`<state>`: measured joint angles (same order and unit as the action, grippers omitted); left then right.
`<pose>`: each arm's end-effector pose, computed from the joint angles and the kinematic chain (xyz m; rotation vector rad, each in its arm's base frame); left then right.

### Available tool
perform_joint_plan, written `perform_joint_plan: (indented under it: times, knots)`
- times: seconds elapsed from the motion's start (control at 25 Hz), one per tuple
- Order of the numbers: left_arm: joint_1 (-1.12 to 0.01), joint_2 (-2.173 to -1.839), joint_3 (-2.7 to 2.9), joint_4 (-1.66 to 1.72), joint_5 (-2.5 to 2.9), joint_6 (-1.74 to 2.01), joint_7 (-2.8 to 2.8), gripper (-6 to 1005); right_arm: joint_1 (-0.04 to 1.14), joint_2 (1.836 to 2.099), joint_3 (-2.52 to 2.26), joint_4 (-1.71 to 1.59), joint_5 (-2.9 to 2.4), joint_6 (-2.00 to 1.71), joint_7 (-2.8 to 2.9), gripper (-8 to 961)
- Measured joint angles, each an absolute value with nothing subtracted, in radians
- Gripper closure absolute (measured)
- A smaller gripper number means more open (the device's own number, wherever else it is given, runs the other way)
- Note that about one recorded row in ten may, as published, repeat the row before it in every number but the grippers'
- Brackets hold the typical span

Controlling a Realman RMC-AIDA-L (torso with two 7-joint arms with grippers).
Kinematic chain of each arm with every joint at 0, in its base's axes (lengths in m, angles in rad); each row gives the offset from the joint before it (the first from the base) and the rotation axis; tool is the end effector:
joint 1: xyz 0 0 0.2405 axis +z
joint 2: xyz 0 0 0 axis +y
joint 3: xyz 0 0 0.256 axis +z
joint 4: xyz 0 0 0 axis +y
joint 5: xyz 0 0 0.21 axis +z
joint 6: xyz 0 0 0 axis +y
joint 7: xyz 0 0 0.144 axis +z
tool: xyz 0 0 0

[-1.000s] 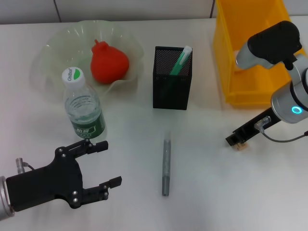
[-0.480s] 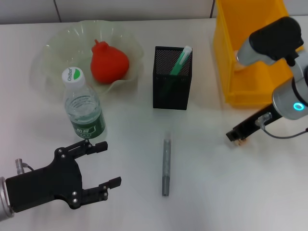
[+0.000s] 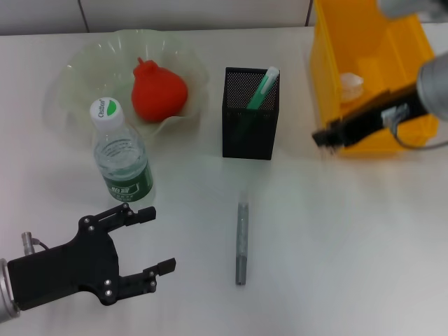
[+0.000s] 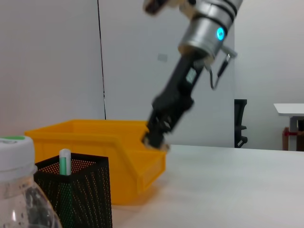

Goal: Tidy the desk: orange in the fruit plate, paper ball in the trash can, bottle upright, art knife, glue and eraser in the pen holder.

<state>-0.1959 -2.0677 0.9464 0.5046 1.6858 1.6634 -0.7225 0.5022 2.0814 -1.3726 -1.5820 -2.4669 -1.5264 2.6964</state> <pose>-0.3151 0.2142 -0.0275 -2.6588 -0.1909 -0.8317 0.1492 0.3456 0.0222 -2.5331 0.9783 -0.1639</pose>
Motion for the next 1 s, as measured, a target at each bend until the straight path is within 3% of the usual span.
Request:
perform_joint_plan:
  times: [0.2,0.76,1.0]
  knots:
    - [-0.196,-2.069,0.946,0.505,1.686,1.664,-0.722,215,0.525,2.082,-1.329,-1.606,-2.444,-1.410,2.676,634]
    - [-0.203,-2.069,0.946,0.505,1.686,1.666,-0.722,215,0.754,2.082,-1.329,-1.144,-2.331,-1.163,2.545,586]
    - [-0.202,-2.068,0.946,0.505,1.686,1.674,-0.724,215,0.750,2.082,-1.335,-1.145,-2.332,-1.151,2.534,565]
